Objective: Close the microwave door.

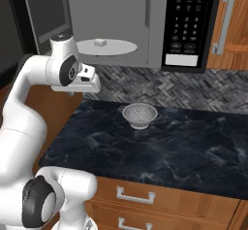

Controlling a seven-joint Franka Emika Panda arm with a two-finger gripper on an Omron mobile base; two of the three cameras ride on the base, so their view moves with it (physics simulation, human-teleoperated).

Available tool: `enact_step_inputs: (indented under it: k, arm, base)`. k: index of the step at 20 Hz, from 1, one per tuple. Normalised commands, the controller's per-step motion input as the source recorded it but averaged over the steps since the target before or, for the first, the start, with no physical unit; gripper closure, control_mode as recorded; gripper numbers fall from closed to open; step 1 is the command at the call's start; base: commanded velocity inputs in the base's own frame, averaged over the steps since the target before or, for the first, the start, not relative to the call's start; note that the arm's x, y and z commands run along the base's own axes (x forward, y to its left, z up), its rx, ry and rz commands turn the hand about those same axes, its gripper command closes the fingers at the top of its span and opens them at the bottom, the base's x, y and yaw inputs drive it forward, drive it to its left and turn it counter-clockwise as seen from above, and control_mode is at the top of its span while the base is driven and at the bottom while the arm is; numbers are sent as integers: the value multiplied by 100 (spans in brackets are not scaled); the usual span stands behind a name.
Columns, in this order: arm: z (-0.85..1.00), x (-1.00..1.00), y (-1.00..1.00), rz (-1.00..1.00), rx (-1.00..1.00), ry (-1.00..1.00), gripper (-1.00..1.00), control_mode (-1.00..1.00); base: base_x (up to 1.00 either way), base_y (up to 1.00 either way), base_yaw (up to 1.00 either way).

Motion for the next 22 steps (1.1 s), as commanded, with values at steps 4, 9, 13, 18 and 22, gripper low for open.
enact_step_inputs:
  k: [4, 9, 13, 18, 22]
  arm:
    - [3, -17, -11, -1, 3, -4, -100, -100]
    - [4, -52, -12, 0, 6, -14, -100, -100]
    - [19, -100, 0, 3, 2, -34, -100, -100]
    - [18, -100, 0, 4, 0, -33, -100, -100]
    - [13, -95, 6, 3, 0, -26, -100, -100]
  base:
    - [0, 0, 0]
    - [0, 0, 0]
    - [0, 0, 0]
    - [0, 0, 0]
    - [0, 0, 0]
